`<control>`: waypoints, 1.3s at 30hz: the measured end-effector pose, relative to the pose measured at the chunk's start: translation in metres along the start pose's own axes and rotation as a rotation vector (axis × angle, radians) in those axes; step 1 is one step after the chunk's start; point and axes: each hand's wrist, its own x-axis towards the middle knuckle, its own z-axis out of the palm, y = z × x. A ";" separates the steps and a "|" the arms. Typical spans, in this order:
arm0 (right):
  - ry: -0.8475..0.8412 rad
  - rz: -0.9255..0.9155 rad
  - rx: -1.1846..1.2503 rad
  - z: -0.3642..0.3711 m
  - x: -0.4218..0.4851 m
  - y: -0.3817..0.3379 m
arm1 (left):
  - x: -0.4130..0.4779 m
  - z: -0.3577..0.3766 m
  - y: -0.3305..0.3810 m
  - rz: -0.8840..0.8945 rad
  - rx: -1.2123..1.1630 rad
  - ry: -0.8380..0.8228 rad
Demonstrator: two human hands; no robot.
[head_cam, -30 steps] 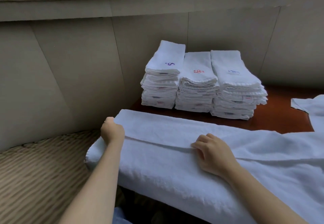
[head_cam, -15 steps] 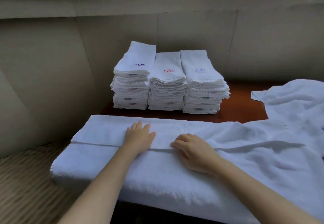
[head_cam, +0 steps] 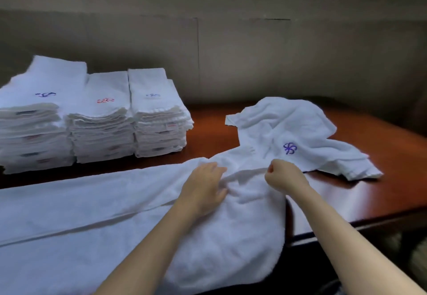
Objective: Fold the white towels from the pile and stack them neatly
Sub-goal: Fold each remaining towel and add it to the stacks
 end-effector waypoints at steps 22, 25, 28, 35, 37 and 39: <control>-0.103 0.238 0.011 -0.046 0.024 0.059 | 0.041 0.009 0.063 0.174 -0.089 0.279; -0.104 0.205 0.069 -0.037 0.030 0.060 | 0.028 0.019 0.061 0.252 0.022 0.020; -0.211 0.204 0.286 -0.023 0.033 0.050 | 0.029 0.007 0.062 0.190 -0.101 -0.066; -0.226 0.211 0.297 -0.017 0.041 0.042 | 0.012 -0.028 0.003 -0.302 0.143 -0.088; -0.201 0.185 0.159 -0.022 0.042 0.042 | 0.001 -0.035 -0.023 -0.512 0.282 -0.272; -0.180 0.195 0.029 -0.027 0.038 0.038 | -0.014 -0.037 -0.045 -0.683 0.259 -0.443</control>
